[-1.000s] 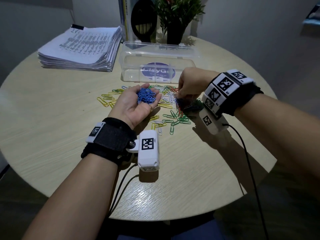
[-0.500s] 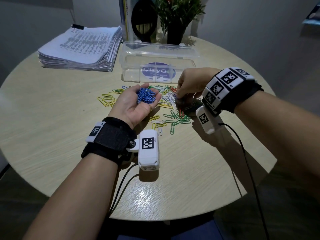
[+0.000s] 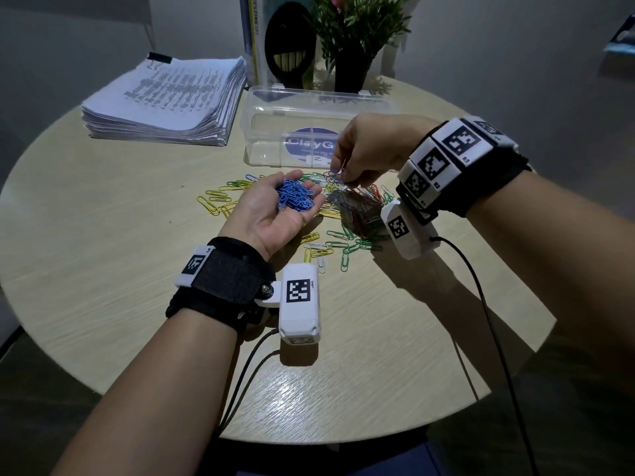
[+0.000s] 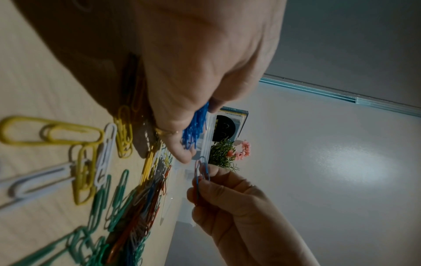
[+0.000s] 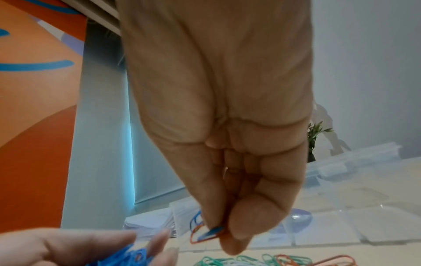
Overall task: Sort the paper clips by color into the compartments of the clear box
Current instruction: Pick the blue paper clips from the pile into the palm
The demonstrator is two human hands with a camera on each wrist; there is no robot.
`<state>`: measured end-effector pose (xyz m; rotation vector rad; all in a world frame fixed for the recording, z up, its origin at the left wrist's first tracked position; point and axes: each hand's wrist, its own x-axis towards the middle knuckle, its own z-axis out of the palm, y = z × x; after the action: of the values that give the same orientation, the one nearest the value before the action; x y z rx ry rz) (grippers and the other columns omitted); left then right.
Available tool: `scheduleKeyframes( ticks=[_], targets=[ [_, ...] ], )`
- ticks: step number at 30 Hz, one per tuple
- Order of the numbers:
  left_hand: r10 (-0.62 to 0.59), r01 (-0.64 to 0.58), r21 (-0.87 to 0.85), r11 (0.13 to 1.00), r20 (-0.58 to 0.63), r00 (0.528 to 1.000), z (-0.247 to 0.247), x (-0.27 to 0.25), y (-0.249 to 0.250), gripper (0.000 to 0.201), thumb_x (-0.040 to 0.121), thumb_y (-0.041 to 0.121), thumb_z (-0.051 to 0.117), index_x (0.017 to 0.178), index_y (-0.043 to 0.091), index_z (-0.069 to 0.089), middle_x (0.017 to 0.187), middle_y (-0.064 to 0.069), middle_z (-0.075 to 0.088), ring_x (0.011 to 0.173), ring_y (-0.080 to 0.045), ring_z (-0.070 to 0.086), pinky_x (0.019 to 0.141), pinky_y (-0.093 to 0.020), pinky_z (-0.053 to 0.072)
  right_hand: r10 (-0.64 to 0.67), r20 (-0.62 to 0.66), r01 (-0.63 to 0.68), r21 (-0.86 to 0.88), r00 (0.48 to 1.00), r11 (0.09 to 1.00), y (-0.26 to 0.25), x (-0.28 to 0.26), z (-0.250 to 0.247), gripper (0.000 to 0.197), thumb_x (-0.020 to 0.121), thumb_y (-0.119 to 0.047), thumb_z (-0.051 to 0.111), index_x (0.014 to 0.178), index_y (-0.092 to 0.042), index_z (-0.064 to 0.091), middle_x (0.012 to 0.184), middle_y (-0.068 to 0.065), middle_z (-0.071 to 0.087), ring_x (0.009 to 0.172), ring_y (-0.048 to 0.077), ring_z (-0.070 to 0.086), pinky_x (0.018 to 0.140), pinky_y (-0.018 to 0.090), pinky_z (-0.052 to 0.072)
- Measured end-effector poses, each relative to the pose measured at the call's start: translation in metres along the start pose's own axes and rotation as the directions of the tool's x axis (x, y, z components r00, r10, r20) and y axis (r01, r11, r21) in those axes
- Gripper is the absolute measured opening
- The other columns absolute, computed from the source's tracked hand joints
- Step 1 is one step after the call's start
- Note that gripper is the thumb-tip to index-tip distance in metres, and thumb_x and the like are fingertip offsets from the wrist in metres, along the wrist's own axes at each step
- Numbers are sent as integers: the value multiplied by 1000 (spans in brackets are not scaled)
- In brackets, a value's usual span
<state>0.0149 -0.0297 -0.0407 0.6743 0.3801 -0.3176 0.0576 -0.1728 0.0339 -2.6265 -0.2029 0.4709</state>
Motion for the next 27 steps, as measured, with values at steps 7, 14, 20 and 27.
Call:
scheduleKeyframes(
  ticks=[7,14,20,27],
  targets=[
    [-1,1,-6,1000,-16,1000,-1,1,1,31,103,17,30,93,2,55,93,-20,54,85,-27,56,92,-42,45,41,1,-41,22,999,999,9,0,2,14,86,-4,65,75,-12,66,74,5,67,80,24,68,79,41,59],
    [2,-3,-11,1000,-25,1000,-3,2,2,31,103,17,30,94,2,55,96,-20,54,86,-27,56,91,-43,45,40,-28,-45,-223,999,974,8,-2,8,12,90,-21,60,94,-13,68,94,8,67,97,25,64,91,48,53],
    [3,-3,-11,1000,-26,1000,-3,3,3,31,103,17,30,91,2,54,92,-19,53,83,-26,56,91,-42,45,10,-92,-41,-348,996,936,6,-2,12,27,89,-1,51,111,6,65,99,24,66,88,36,64,74,38,58],
    [9,-9,-10,1000,-33,999,-3,4,2,32,103,17,29,90,1,53,88,-18,52,81,-26,55,90,-42,44,-16,-14,9,-387,1000,922,8,1,20,30,75,-30,78,96,-10,75,77,1,64,65,14,56,50,21,42]
  ],
)
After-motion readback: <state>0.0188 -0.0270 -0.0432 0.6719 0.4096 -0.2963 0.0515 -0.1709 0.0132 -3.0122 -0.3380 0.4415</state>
